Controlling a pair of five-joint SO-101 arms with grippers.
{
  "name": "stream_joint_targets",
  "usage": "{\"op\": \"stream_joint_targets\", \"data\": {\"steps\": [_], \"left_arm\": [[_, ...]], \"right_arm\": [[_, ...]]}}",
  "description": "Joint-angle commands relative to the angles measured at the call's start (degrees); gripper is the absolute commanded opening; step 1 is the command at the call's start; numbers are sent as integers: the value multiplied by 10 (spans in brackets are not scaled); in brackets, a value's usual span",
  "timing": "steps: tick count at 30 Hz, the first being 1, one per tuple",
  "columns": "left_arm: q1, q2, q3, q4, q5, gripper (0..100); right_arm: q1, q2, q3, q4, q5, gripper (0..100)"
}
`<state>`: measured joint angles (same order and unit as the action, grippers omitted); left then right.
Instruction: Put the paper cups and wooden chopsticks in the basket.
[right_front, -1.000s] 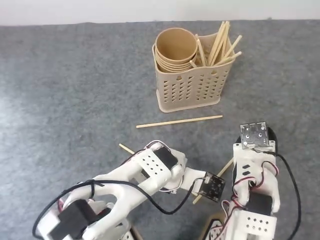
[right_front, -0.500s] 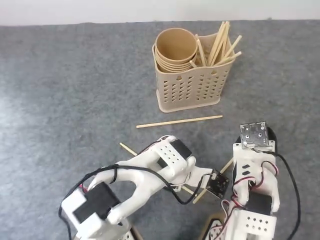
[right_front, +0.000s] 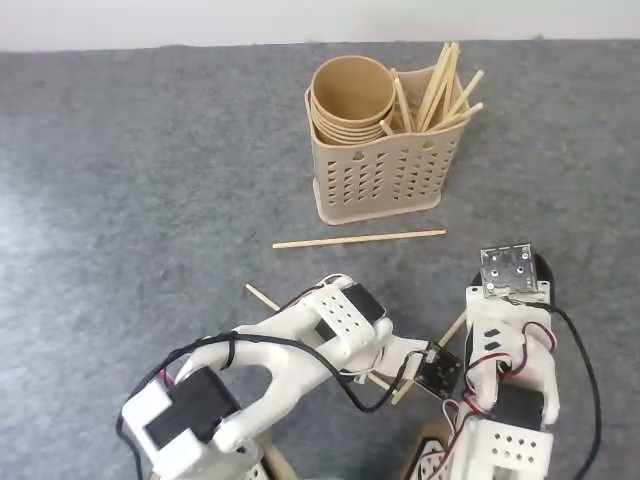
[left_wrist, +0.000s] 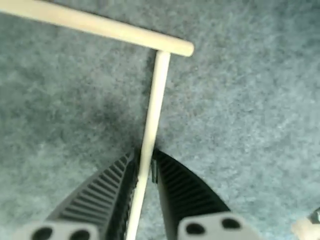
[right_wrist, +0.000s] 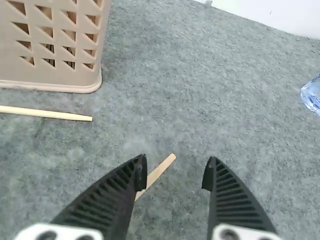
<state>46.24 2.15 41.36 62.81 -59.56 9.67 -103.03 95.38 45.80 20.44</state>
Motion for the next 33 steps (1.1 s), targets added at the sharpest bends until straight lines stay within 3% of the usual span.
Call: {"op": "stream_joint_targets", "data": {"steps": [1, 4, 11, 13, 17, 21, 28, 33], "left_arm": [[12, -27, -8, -38, 1, 13], [18, -76, -6, -8, 1, 13], [77, -216, -16, 193, 4, 13], [82, -238, -38, 244, 50, 12], [78, -263, -127, 289, 238, 12], [75, -289, -233, 260, 327, 12], [-11, -344, -284, 136, 336, 12], [-69, -372, -284, 55, 353, 12]], "right_arm": [[-1, 0, 11, -12, -2, 190], [-1, 0, 11, -12, -2, 190], [-1, 0, 11, -13, -2, 190], [-1, 0, 11, -12, -2, 190], [-1, 0, 11, -12, -2, 190], [-1, 0, 11, -12, -2, 190], [1, 0, 11, -13, -2, 190], [54, -7, 11, -31, -40, 190]]}}
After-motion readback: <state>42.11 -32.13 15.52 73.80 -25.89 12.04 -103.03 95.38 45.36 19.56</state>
